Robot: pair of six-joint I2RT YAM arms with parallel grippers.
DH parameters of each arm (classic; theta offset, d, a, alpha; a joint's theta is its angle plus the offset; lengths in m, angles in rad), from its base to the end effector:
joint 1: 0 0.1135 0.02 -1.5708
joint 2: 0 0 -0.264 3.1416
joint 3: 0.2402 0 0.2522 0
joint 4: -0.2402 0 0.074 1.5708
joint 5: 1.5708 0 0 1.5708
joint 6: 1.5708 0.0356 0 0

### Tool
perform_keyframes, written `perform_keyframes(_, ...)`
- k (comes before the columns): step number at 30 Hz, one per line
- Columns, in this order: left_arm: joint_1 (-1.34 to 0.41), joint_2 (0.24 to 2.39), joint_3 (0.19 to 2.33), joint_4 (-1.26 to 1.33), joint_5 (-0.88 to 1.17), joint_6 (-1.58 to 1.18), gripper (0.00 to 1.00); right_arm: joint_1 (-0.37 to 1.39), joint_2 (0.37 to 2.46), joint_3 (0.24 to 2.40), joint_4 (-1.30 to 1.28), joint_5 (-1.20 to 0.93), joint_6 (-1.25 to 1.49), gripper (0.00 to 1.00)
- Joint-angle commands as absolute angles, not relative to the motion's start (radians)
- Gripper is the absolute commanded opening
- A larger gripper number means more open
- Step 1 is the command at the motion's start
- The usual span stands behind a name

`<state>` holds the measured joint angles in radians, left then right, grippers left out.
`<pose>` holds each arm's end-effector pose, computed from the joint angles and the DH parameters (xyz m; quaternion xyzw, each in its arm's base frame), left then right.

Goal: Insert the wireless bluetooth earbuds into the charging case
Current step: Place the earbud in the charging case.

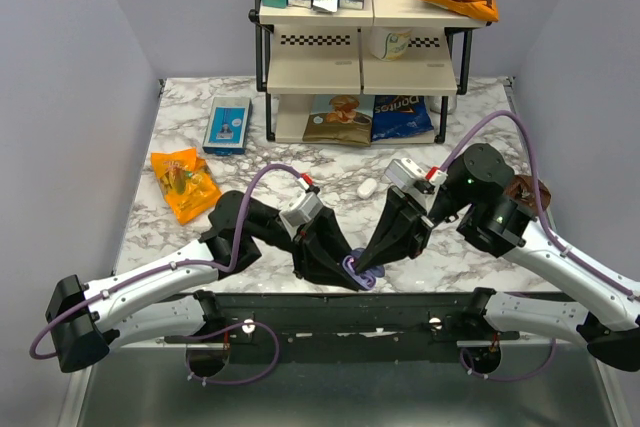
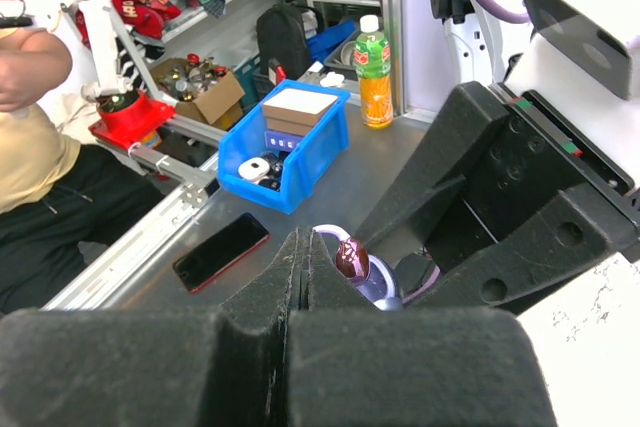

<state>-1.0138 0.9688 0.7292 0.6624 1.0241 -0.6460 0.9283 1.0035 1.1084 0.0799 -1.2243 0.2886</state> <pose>0.0836 -0.1918 0.3692 0.4911 0.3901 -0.7197 0.2978 0.0931 0.1803 0.4373 -0.5840 0.3573 0.6611 0.3068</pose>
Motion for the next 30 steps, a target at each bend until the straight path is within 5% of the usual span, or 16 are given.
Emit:
perform_keyframes(1, -1.026, 0.950, 0.764, 0.700, 1.002, -0.624, 0.00, 0.931, 1.009, 1.095, 0.066, -1.213, 0.273, 0.01)
perform_keyframes(30, -1.029, 0.922, 0.781, 0.666, 0.946, -0.589, 0.00, 0.933, 0.979, 1.137, -0.213, -1.089, 0.094, 0.01)
